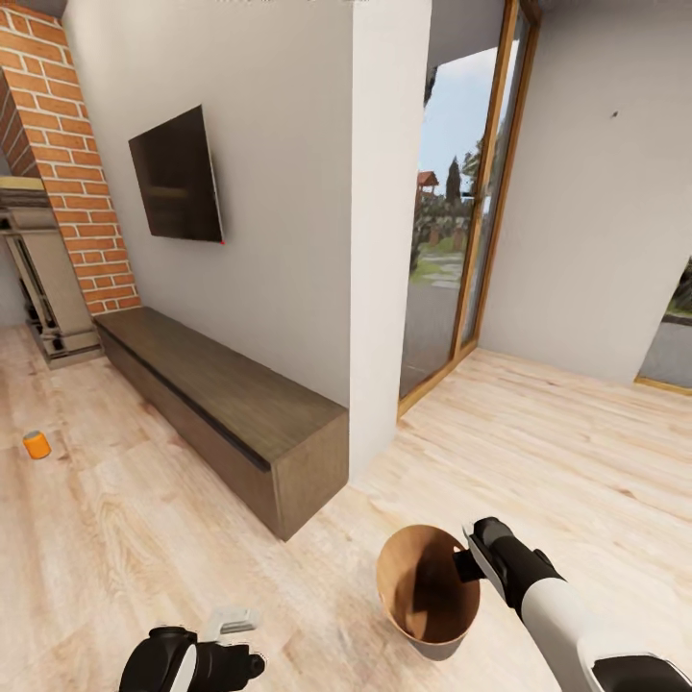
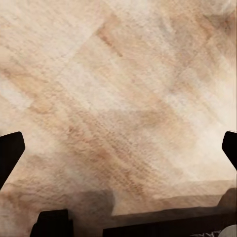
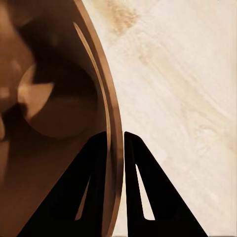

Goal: Put the three can of soda from the living room inside the tash can in the kitchen.

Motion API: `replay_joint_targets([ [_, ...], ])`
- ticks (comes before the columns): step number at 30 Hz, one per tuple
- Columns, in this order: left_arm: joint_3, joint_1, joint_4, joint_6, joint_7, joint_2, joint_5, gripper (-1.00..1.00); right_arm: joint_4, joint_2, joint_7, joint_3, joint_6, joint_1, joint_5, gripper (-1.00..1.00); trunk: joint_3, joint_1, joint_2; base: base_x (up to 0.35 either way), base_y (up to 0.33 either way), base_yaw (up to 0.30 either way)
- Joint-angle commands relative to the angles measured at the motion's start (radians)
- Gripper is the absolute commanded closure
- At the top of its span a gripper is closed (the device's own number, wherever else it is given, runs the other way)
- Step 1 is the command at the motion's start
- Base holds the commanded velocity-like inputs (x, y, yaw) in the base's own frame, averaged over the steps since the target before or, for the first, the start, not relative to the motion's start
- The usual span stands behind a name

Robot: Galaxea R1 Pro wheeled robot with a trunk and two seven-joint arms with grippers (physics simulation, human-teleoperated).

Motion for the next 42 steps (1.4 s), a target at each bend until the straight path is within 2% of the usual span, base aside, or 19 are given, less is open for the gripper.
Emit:
replay_joint_targets([
  [1, 0.000, 0.000, 0.008, -0.007, 0.001, 0.003, 0.001, -1.00, -0.001, 0.000, 0.004, -0.002, 0.001, 0.000, -0.005, 1.00, 0.003, -0.004, 0.007, 0.000, 0.000, 0.000],
  [7, 0.005, -0.001, 0.053, -0.041, 0.006, 0.037, 0.004, -1.00, -0.003, 0.004, 0.003, 0.003, 0.004, 0.000, -0.005, 1.00, 0.022, -0.027, 0.049, 0.000, 0.000, 0.000],
  [10, 0.037, -0.001, 0.064, -0.050, 0.007, 0.054, 0.006, -1.00, -0.002, 0.007, 0.003, 0.004, 0.005, 0.001, -0.005, 1.00, 0.032, -0.039, 0.070, 0.000, 0.000, 0.000],
  [13, 0.103, -0.010, 0.079, -0.054, 0.006, 0.069, 0.006, -1.00, -0.001, 0.007, 0.003, 0.004, 0.005, 0.001, -0.005, 1.00, 0.041, -0.050, 0.091, 0.000, 0.000, 0.000],
  [16, 0.129, -0.027, 0.120, -0.059, 0.006, 0.075, 0.007, -1.00, -0.001, 0.007, 0.003, 0.004, 0.005, 0.002, -0.004, 1.00, 0.050, -0.062, 0.112, 0.000, 0.000, 0.000],
  [22, 0.147, -0.087, 0.208, -0.096, 0.006, 0.085, 0.008, -1.00, -0.001, 0.008, 0.002, 0.003, 0.004, 0.003, -0.004, 1.00, 0.068, -0.085, 0.154, 0.000, 0.000, 0.007],
  [25, 0.158, -0.106, 0.252, -0.116, 0.006, 0.104, 0.009, -1.00, -0.001, 0.008, 0.003, 0.003, 0.004, 0.003, -0.004, 1.00, 0.076, -0.096, 0.175, 0.000, 0.000, 0.066],
  [29, 0.171, -0.113, 0.269, -0.131, 0.007, 0.115, 0.009, -1.00, 0.000, 0.010, 0.002, 0.004, 0.004, 0.003, -0.004, 1.00, 0.085, -0.111, 0.203, 0.000, 0.000, 0.126],
  [42, 0.177, -0.115, 0.275, -0.138, 0.006, 0.118, 0.010, -1.00, 0.002, 0.014, -0.003, 0.006, 0.004, 0.003, -0.004, 1.00, 0.109, -0.161, 0.294, 0.000, 0.000, 0.170],
])
